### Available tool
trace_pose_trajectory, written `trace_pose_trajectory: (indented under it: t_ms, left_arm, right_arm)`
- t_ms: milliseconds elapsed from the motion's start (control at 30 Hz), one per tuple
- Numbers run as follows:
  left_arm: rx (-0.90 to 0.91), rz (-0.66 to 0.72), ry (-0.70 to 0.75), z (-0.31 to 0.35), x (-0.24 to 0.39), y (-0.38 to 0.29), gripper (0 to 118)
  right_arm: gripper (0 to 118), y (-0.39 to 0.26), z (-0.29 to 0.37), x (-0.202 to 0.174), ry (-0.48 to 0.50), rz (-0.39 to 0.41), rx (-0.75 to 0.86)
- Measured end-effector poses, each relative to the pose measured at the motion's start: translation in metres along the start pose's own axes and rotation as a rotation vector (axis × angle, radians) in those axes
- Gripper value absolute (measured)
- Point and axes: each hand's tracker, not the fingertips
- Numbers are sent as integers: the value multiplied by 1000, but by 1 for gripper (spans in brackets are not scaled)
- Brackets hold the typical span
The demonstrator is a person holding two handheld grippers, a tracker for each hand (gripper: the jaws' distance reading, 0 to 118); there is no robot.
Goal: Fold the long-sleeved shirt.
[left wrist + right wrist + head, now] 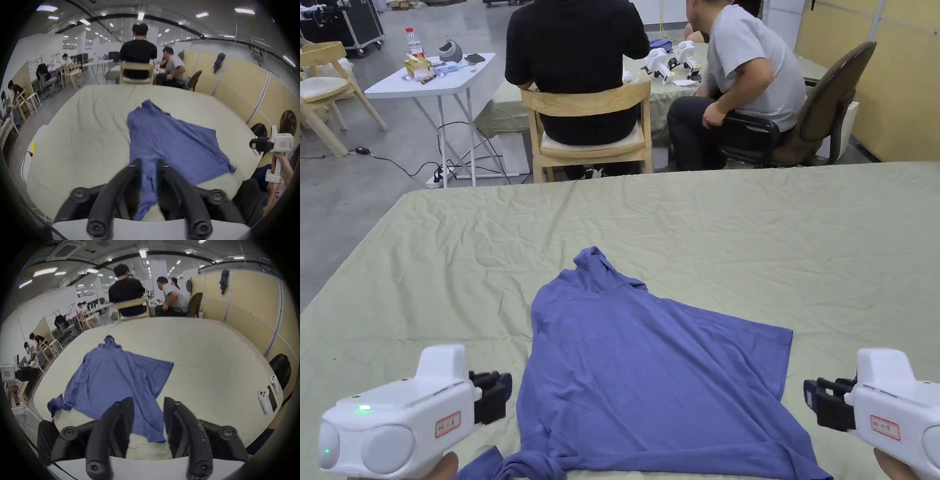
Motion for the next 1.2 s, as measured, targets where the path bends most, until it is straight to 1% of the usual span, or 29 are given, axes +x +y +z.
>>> trace_pose_trajectory:
  t_ms: [33,67,100,133,167,233,267,300,367,433,467,533,567,600,633,667,700,733,867,900,933,1000,1100,1133,1167,1200]
  left_arm:
    - [11,-6,26,-2,5,5,6]
    - [32,-28,47,-4,10,9,1]
    - [44,-50,33,-6,13,12,0]
    - [48,-53,5,-10,15,15,0]
    - [62,-42,-18,-13,16,18,0]
    - [54,-27,-54,-24,19,25,0]
    - [45,-31,-52,-31,21,28,0]
    - [36,-41,-52,-37,22,30,0]
    - [29,-38,-67,-47,28,37,0]
    - [13,-41,-67,-61,29,42,0]
    - [8,-48,-59,-72,27,45,0]
    - [-11,-47,-59,-86,25,49,0]
    - [-13,-43,-60,-93,24,51,0]
    - [-17,-38,-62,-100,21,52,0]
    - [-24,-30,-63,-109,18,54,0]
    - [-28,-25,-61,-115,16,54,0]
    - [-33,-24,-61,-121,16,54,0]
    - [-42,-25,-61,-130,13,54,0]
    - [-70,-13,-67,-156,9,48,0]
    - [-77,-10,-66,-161,8,47,0]
    - [-87,-9,-66,-167,7,46,0]
    - [-96,-8,-64,-174,9,44,0]
    - [-119,-10,-69,-184,11,39,0]
    - [-124,-12,-67,-186,11,37,0]
    - [-132,-8,-67,-187,11,36,0]
    - [-138,-4,-67,-188,11,34,0]
  right_arm:
    - [24,1,4,-1,-4,-9,16]
    - [14,2,7,-2,-1,-22,28]
    - [5,3,9,-1,14,-40,38]
    - [2,5,9,2,34,-68,63]
    - [1,8,9,3,20,-74,81]
    - [1,20,5,4,-18,-34,69]
    - [1,29,-2,7,-9,-17,52]
    - [0,37,-8,11,0,-23,39]
    - [0,59,-31,23,50,-45,-39]
    - [0,82,-59,33,64,-31,-121]
    - [0,93,-77,37,58,-8,-152]
    - [1,112,-109,46,56,-12,-212]
    - [1,121,-130,51,60,-25,-255]
    - [16,127,-147,55,54,-45,-307]
    - [43,134,-167,60,30,-71,-368]
    - [69,136,-185,62,18,-58,-429]
    - [71,137,-201,64,20,-37,-444]
    - [68,138,-218,66,27,-29,-430]
    - [67,137,-274,76,-24,-83,-452]
    - [65,136,-285,78,-24,-91,-457]
    - [60,134,-294,78,-25,-111,-467]
    - [50,130,-315,78,-40,-123,-485]
    - [50,116,-339,75,-73,-80,-513]
    - [50,108,-344,77,-73,-84,-513]
    - [50,104,-341,78,-73,-111,-472]
    - [50,104,-338,77,-79,-127,-469]
